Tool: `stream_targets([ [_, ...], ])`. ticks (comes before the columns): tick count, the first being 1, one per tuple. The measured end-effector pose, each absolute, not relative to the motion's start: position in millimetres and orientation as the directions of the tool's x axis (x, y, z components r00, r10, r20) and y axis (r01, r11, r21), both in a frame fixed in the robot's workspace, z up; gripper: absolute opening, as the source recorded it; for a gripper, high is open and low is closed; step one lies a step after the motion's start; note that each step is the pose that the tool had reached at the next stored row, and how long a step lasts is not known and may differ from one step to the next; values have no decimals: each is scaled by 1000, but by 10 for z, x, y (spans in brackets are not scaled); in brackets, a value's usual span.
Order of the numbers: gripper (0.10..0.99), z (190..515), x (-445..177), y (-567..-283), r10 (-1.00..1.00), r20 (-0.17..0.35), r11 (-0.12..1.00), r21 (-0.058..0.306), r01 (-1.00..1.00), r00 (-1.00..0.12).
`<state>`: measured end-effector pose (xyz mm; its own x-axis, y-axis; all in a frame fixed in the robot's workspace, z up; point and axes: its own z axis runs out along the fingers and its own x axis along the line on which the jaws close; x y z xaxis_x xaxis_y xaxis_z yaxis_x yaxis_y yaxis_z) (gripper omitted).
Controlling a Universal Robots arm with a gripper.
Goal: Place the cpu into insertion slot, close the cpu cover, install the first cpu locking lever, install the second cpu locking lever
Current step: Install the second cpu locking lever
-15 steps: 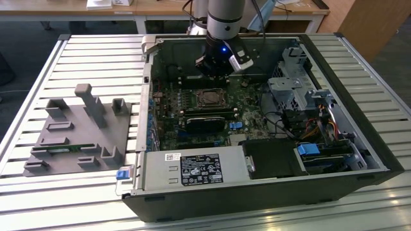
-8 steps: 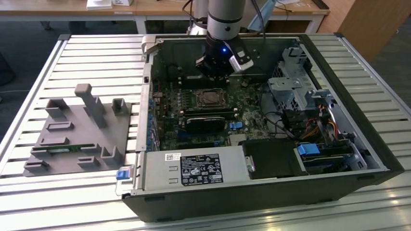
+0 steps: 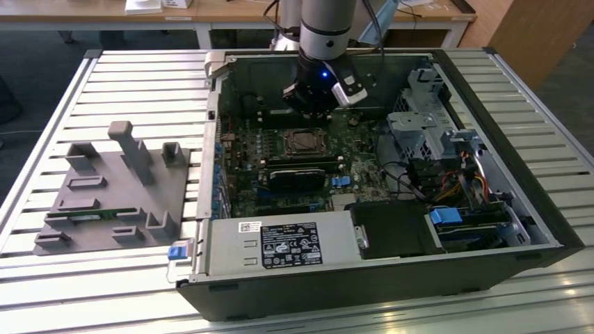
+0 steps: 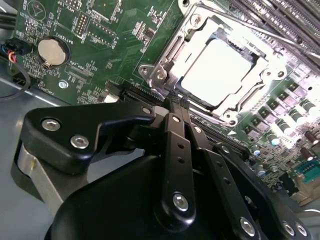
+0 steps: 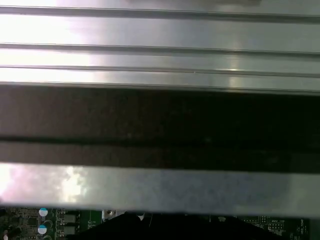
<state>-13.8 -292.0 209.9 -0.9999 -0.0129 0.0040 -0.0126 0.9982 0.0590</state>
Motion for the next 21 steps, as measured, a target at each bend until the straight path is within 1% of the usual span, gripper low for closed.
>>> stream_targets([
  [4, 106, 2099, -138, -2976, -13, 4, 998, 59, -13, -1000],
  [11, 106, 2093, -138, -3190, -13, 4, 998, 59, -13, -1000],
  [16, 106, 2107, -138, -3215, -13, 4, 998, 61, -13, -1000],
  [21, 106, 2227, -138, -3215, -13, 4, 998, 61, -13, -1000],
])
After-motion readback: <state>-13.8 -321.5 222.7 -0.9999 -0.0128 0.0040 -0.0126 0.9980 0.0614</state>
